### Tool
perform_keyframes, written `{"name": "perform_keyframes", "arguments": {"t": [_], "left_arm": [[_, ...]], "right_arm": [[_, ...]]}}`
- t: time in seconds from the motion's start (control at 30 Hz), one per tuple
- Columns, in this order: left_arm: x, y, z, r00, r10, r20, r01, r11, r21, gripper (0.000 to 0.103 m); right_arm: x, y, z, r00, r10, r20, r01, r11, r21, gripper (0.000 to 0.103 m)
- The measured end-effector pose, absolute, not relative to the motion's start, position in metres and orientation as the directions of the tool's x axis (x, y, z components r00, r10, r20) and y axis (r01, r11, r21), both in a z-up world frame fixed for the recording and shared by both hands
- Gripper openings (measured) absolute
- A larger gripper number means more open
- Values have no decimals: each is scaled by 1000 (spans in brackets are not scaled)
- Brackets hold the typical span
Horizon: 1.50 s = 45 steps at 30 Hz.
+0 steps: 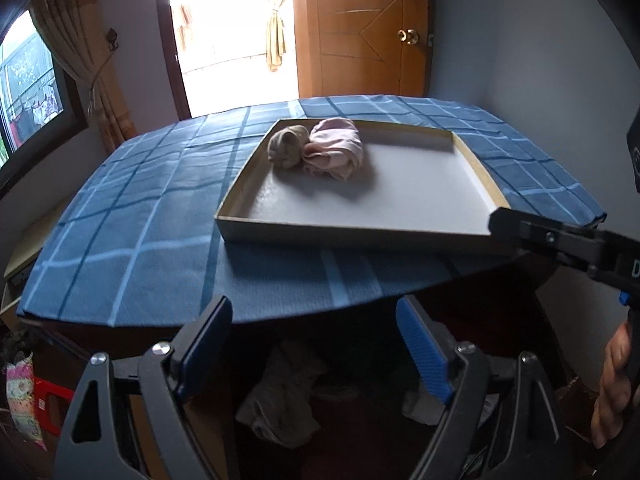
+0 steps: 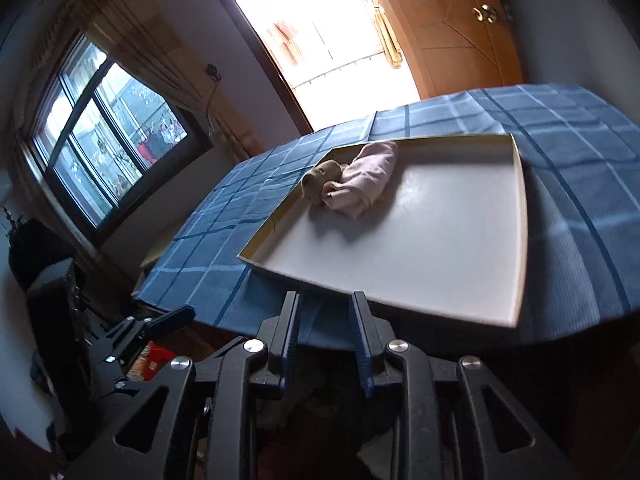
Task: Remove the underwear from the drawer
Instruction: 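Move both grippers down into the open drawer of clothes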
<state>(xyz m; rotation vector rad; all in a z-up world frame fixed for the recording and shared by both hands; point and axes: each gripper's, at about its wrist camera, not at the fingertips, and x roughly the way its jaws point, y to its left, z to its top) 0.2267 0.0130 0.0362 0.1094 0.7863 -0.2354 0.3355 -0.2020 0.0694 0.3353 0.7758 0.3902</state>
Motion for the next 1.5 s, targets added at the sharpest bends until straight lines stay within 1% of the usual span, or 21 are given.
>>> {"name": "perform_keyframes", "arguments": {"t": [0.13, 0.33, 0.53, 0.63, 0.73, 0.83, 1.0, 1.2, 1.5], "left_arm": [[210, 14, 34, 684, -185, -705, 247, 969, -14, 86], [185, 15, 26, 694, -174, -699, 243, 970, 0, 86], [165, 22, 5, 677, -189, -711, 230, 972, -40, 86], [158, 22, -8, 667, -183, -722, 229, 973, -34, 86], [153, 23, -20, 654, -195, -731, 232, 971, -51, 86], [152, 24, -36, 634, -208, -745, 238, 969, -68, 86], [153, 26, -57, 603, -205, -771, 235, 969, -74, 86], [157, 27, -72, 583, -180, -793, 239, 970, -44, 86], [163, 40, -76, 580, -182, -794, 218, 974, -65, 86]], "right_arm": [[311, -215, 71, 666, 457, -589, -199, 870, 450, 28], [271, -233, 64, 654, 452, -607, -183, 872, 453, 28], [236, -259, 39, 655, 423, -625, -129, 879, 460, 28], [226, -270, 22, 649, 398, -649, -95, 888, 450, 28], [220, -280, 8, 639, 407, -653, -77, 879, 471, 28], [214, -286, -4, 638, 387, -666, -77, 892, 445, 28], [213, -298, -27, 599, 363, -714, -56, 908, 415, 28], [219, -312, -44, 546, 351, -761, -13, 911, 411, 28], [244, -317, -63, 360, 334, -871, 84, 918, 387, 28]]}}
